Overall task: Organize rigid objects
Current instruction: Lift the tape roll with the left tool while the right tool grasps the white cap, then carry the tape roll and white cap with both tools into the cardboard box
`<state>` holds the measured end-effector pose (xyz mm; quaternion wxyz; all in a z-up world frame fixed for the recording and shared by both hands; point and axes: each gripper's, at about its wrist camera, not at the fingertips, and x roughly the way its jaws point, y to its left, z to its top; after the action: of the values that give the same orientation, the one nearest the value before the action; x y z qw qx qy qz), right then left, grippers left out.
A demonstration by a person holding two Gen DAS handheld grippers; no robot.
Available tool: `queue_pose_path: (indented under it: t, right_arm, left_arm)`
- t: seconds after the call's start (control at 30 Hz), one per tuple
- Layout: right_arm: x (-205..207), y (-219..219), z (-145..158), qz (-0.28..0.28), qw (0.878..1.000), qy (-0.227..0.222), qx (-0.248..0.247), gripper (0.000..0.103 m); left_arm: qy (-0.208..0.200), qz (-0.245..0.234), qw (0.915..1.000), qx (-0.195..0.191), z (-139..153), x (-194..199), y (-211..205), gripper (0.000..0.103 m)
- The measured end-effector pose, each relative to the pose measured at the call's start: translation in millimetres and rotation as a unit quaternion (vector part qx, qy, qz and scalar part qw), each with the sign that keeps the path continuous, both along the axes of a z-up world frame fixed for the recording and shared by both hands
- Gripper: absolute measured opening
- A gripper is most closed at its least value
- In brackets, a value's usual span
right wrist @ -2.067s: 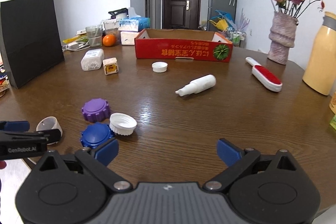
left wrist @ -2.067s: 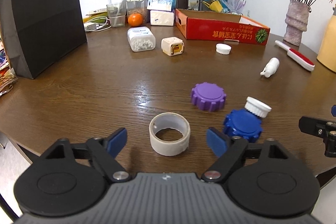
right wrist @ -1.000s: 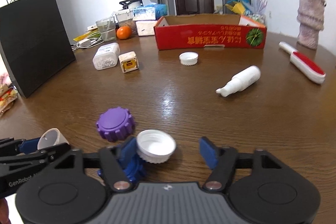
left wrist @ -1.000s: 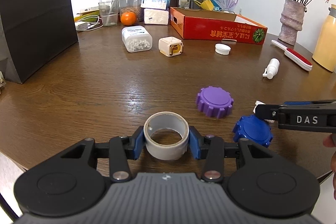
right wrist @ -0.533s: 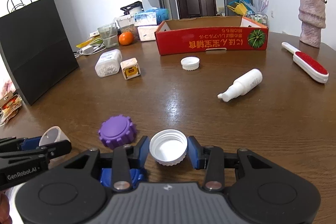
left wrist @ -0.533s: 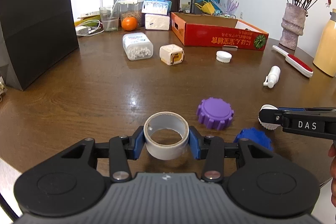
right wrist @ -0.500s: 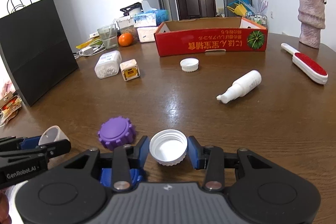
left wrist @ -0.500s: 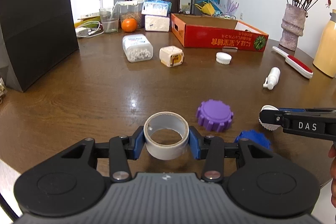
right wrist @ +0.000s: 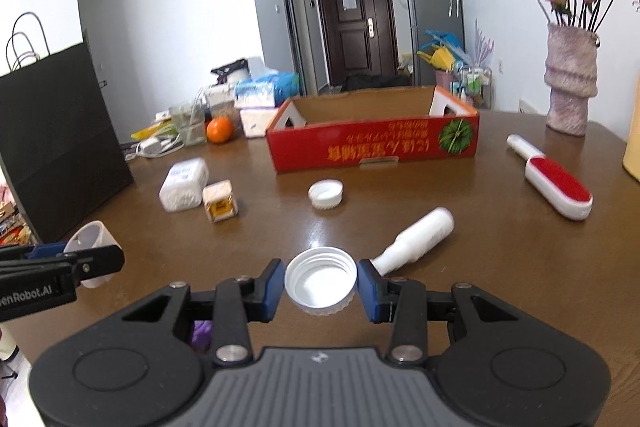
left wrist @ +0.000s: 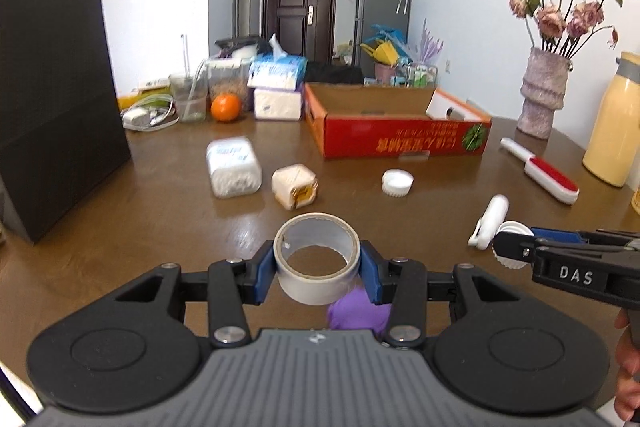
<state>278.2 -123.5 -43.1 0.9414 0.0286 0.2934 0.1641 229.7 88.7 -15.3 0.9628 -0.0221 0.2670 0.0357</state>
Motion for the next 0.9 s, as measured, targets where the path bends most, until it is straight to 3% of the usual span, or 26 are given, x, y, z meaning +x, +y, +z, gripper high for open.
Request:
queue_pose_path:
  t: [0.9]
  right_arm:
    - [102.4, -71.9, 55.6, -0.024, 0.998, -0.064, 0.014, 0.039]
  left_arm:
    - [-0.034, 0.021, 0.9992, -0.004, 64.8, 107.5, -81.1, 0.045]
